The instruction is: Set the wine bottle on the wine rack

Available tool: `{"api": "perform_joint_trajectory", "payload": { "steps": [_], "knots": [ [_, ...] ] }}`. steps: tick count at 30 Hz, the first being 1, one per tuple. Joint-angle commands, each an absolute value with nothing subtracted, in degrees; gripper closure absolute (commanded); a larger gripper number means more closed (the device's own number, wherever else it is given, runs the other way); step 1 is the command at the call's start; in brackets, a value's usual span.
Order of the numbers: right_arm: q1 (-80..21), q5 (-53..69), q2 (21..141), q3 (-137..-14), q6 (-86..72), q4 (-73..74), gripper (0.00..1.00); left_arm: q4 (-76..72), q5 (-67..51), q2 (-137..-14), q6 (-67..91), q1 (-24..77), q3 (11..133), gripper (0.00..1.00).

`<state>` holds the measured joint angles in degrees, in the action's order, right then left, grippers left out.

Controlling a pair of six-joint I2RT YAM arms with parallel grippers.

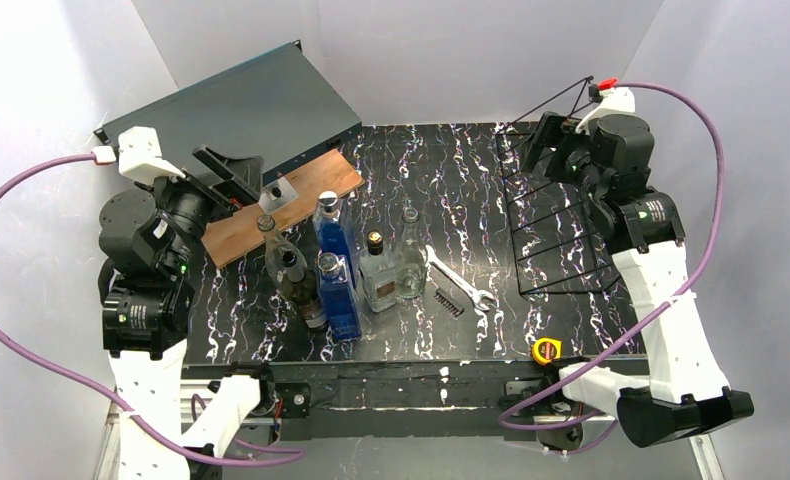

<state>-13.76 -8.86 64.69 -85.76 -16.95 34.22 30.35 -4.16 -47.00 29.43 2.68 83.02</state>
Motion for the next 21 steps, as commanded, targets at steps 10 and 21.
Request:
{"api": "perform_joint_trajectory", "payload": {
  "steps": [10,21],
  "knots": [
    [-33.18,-9.62,71.71,-86.9,-14.06,37.43,0.0,28.46,-10.05,-49.0,29.79,2.29,81.81,0.01],
    [-44.64,-15.0,82.89,-95.77,-14.66,50.01,0.0,30.74,-9.11,-51.96,21.07,2.33,84.13,0.01]
  ]
}}
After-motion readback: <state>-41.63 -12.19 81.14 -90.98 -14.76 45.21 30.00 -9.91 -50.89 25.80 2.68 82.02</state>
